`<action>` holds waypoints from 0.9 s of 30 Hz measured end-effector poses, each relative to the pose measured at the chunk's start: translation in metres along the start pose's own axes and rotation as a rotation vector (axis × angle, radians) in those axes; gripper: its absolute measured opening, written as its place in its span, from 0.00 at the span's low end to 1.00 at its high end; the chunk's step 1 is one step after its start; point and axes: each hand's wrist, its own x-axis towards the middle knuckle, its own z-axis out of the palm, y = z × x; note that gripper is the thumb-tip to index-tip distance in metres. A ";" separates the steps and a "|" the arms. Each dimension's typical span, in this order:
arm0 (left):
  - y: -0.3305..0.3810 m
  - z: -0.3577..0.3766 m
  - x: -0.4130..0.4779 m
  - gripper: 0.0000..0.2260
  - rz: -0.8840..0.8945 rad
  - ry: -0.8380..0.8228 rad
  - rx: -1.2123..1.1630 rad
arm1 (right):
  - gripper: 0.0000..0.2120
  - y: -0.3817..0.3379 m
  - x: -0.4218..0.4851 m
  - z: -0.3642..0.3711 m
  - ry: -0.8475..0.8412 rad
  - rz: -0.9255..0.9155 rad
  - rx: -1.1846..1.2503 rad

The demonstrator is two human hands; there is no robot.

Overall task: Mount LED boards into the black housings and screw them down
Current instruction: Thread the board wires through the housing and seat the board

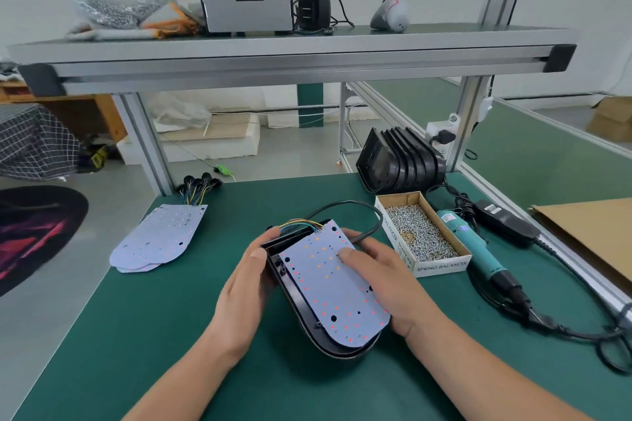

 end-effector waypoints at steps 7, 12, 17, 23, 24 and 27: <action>0.013 -0.003 0.004 0.21 0.001 -0.108 -0.055 | 0.22 0.003 0.002 -0.006 -0.013 -0.018 0.078; 0.019 -0.012 0.001 0.23 0.011 -0.208 0.073 | 0.29 0.005 0.006 -0.007 -0.014 -0.030 0.126; 0.018 -0.015 0.001 0.23 0.030 -0.191 0.436 | 0.29 0.003 0.004 -0.008 -0.029 -0.055 0.131; 0.009 -0.028 0.003 0.07 -0.007 -0.061 0.862 | 0.23 -0.011 0.003 -0.020 -0.005 -0.140 0.168; 0.010 -0.032 0.004 0.11 -0.017 -0.027 0.980 | 0.23 -0.012 0.003 -0.023 -0.007 -0.161 0.168; 0.011 -0.046 0.009 0.19 -0.070 0.038 1.132 | 0.21 -0.015 0.006 -0.035 0.042 -0.246 0.163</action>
